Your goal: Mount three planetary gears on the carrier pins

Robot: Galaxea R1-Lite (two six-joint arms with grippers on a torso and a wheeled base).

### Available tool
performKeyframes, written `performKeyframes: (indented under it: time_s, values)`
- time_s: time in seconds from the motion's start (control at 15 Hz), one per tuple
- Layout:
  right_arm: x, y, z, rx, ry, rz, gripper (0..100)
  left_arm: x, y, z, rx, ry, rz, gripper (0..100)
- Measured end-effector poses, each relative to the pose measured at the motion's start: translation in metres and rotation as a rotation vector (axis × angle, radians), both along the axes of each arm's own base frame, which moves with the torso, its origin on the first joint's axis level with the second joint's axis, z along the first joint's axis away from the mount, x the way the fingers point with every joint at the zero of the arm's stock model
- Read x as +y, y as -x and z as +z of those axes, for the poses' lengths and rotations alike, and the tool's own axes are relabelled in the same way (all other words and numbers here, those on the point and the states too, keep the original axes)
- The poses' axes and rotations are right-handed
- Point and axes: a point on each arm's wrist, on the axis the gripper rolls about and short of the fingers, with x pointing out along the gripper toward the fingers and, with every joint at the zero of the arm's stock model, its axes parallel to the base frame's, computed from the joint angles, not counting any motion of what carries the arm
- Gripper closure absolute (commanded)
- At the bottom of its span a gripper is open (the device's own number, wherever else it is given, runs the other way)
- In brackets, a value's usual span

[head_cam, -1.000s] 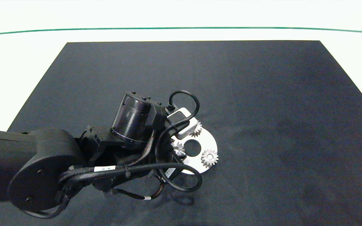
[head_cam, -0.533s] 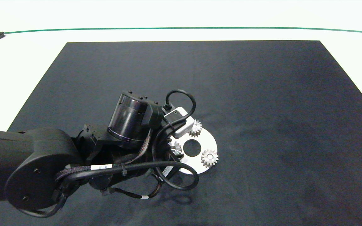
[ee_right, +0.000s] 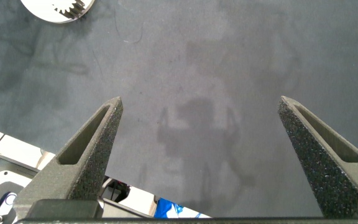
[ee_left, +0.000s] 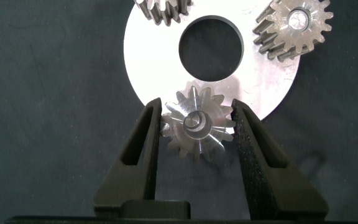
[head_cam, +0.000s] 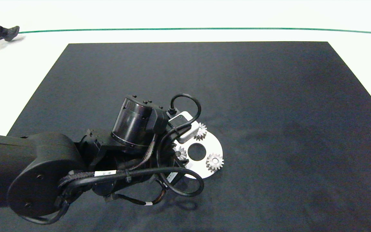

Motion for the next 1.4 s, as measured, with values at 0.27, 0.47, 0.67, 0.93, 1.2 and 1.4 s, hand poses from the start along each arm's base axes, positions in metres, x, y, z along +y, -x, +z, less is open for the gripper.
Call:
performKeyframes:
  time_s: [0.27,0.47,0.67,0.93,1.2,1.4]
  values:
    - [0.0000,0.0000,-0.0002,0.001,0.000,0.000,0,-0.0005,-0.0005,-0.0009,0.001,-0.001,0.000,100]
    - [0.0000,-0.0001,-0.0003,0.001,0.001,0.000,0,-0.0012,-0.0009,-0.0018,0.004,-0.002,-0.001,100]
    - [0.0001,-0.0001,-0.0007,0.003,0.001,0.000,0,-0.0013,-0.0005,-0.0035,0.010,-0.006,-0.004,100]
    - [0.0000,0.0001,-0.0007,0.002,0.001,0.000,0,0.0004,0.0001,-0.0070,0.019,-0.013,-0.001,100]
    - [0.0000,0.0001,-0.0007,0.002,0.001,0.000,0,0.0001,0.0006,-0.0064,0.018,-0.012,-0.003,100]
    - [0.0000,0.0001,-0.0007,0.002,0.001,0.000,0,0.0003,0.0012,-0.0055,0.019,-0.009,-0.004,100]
